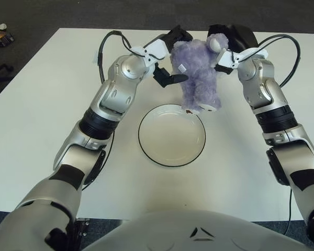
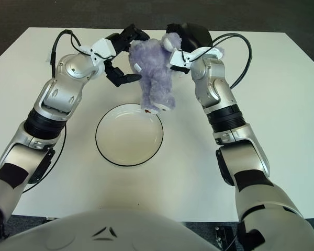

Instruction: Put the doll into the plate.

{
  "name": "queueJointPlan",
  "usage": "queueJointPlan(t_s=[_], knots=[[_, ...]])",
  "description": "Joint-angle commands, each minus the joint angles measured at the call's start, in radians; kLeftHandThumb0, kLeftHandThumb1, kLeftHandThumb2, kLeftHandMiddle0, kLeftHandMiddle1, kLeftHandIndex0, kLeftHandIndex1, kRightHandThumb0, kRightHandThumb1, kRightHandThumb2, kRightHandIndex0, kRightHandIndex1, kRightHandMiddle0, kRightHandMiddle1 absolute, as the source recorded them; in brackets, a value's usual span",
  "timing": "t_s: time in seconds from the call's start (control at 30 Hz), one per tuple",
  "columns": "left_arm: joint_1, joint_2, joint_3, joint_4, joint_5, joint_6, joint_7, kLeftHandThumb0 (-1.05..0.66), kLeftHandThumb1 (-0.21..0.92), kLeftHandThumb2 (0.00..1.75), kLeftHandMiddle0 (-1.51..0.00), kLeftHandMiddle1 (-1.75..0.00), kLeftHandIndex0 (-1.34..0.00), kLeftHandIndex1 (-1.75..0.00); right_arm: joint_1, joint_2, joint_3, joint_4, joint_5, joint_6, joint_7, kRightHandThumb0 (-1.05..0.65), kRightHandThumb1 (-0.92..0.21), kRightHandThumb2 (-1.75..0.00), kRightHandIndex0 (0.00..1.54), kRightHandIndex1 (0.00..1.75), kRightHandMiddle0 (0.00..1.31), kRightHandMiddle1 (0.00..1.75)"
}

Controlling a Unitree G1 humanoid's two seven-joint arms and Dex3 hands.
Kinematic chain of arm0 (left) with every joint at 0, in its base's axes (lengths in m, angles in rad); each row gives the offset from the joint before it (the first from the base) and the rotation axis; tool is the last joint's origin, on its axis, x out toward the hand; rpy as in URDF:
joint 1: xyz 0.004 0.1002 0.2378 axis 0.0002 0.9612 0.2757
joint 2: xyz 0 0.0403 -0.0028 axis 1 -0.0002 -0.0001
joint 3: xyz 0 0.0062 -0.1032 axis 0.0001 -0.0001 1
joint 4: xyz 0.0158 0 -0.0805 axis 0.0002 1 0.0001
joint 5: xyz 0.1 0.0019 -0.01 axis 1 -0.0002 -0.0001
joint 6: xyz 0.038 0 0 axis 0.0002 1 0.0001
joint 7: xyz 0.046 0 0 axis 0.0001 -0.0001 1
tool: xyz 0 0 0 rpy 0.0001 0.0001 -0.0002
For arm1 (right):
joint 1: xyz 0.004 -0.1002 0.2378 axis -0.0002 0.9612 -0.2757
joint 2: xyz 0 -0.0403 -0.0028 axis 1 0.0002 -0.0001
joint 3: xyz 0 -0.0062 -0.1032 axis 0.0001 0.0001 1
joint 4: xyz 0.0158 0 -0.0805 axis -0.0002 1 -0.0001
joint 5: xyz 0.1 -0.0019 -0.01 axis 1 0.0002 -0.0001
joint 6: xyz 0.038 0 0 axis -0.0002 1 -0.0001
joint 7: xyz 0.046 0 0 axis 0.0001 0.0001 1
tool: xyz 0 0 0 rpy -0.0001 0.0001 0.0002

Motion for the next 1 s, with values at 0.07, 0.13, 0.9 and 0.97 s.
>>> queueJointPlan(t_s=[0.07, 0.13, 0.9, 0.97], knots=[[-0.003, -0.014, -0.007, 0.018, 0.020, 0.005, 0.001, -0.77, 0.20, 0.99, 0.00, -0.58, 0.00, -0.75, -0.006, 0.013, 0.000, -0.061, -0.021, 0.071, 0.039, 0.65, 0.03, -1.75, 0.92, 1.75, 1.19, 1.75], [-0.006, -0.018, -0.007, 0.022, 0.024, 0.012, 0.000, -0.75, 0.19, 1.00, 0.00, -0.57, 0.00, -0.76, -0.005, 0.018, -0.002, -0.073, -0.023, 0.090, 0.047, 0.65, 0.03, -1.75, 0.92, 1.75, 1.19, 1.75], [0.027, -0.137, 0.023, 0.167, 0.084, -0.098, 0.195, -0.78, 0.24, 0.98, 0.00, -0.01, 0.00, -0.16, 0.010, 0.055, -0.004, -0.244, -0.054, 0.270, 0.109, 0.62, -0.01, -1.69, 0.87, 1.75, 1.16, 1.75], [0.029, -0.149, 0.031, 0.187, 0.078, -0.120, 0.211, -0.78, 0.23, 0.98, 0.00, 0.00, 0.00, -0.13, 0.010, 0.054, -0.004, -0.248, -0.053, 0.268, 0.111, 0.62, -0.01, -1.69, 0.87, 1.75, 1.16, 1.75]])
